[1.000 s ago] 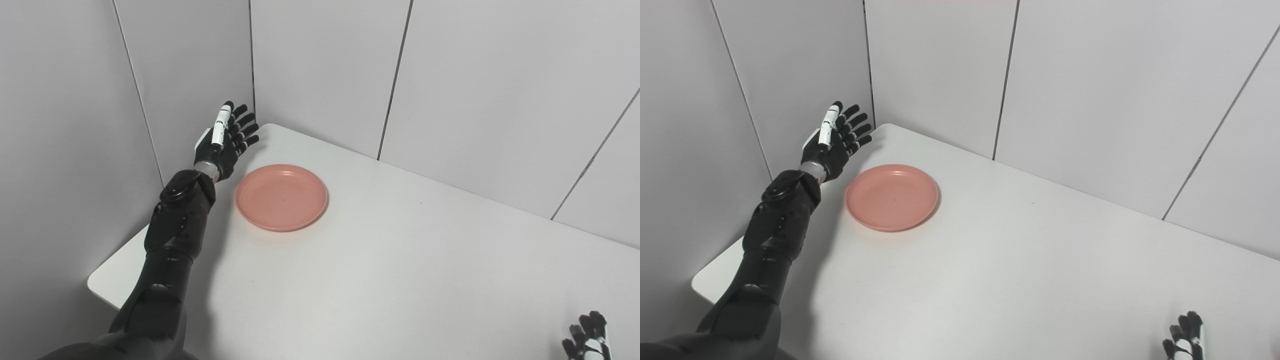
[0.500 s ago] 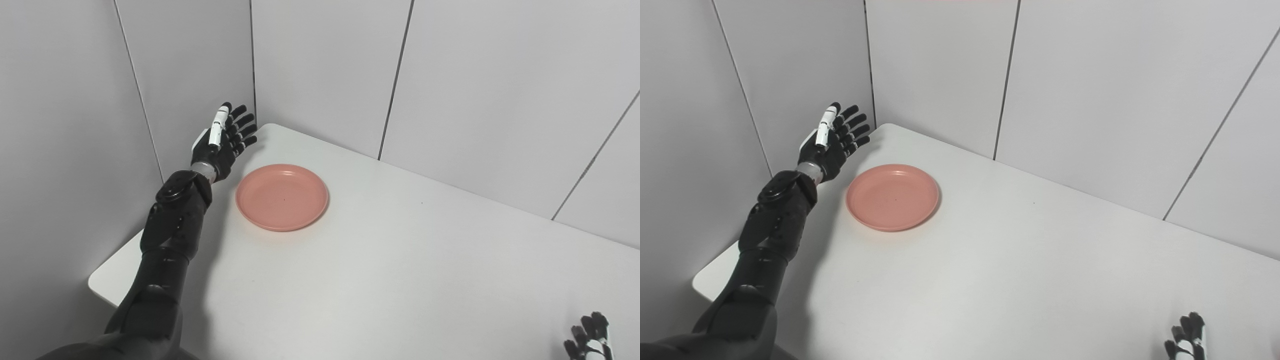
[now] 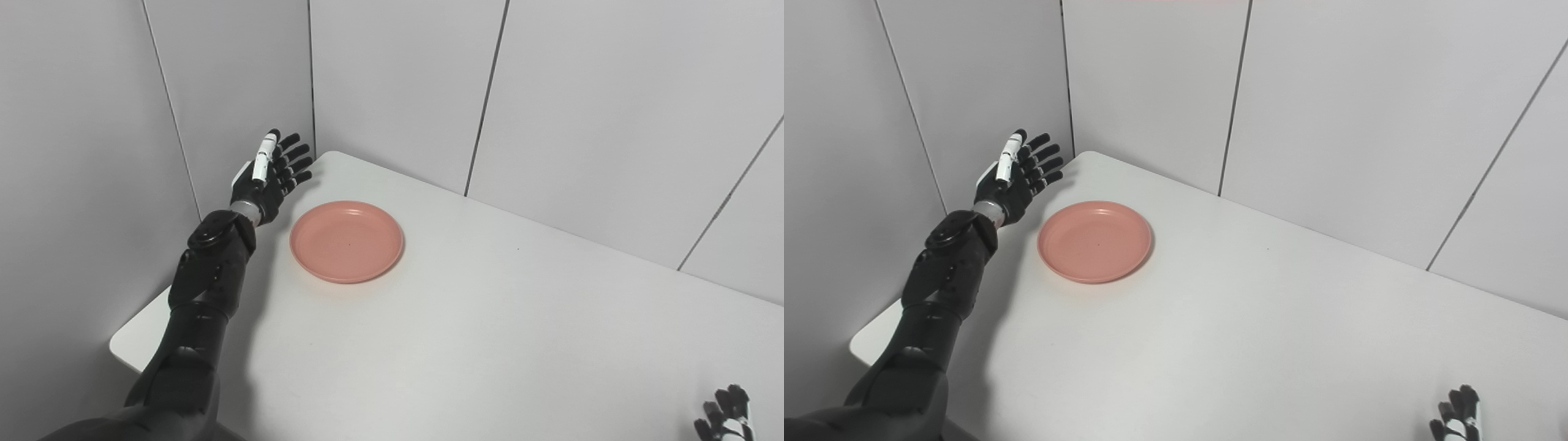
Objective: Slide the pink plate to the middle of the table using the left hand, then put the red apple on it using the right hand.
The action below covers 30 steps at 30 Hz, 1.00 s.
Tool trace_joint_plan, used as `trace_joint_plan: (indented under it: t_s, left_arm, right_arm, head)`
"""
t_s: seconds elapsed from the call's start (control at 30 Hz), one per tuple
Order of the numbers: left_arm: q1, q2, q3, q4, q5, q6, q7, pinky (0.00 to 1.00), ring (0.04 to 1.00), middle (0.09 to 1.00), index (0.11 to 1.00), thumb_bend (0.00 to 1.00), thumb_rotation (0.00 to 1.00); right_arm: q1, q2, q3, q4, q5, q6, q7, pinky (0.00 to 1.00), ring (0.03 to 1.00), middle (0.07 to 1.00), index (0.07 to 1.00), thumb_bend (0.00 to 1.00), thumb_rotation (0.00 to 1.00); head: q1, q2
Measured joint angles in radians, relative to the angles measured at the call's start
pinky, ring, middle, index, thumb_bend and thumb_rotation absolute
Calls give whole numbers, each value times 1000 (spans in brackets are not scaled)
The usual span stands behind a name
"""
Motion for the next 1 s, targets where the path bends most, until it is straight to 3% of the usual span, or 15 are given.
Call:
trace_joint_plan:
  t_s: [1.0]
  left_arm:
    - [59, 10, 18, 73, -7, -45, -36, 864, 877, 877, 857, 340, 1000]
  right_arm:
    - [6, -6, -4, -11, 4, 9, 0, 1000, 1000, 1000, 1000, 26, 1000]
  head:
    - [2, 18]
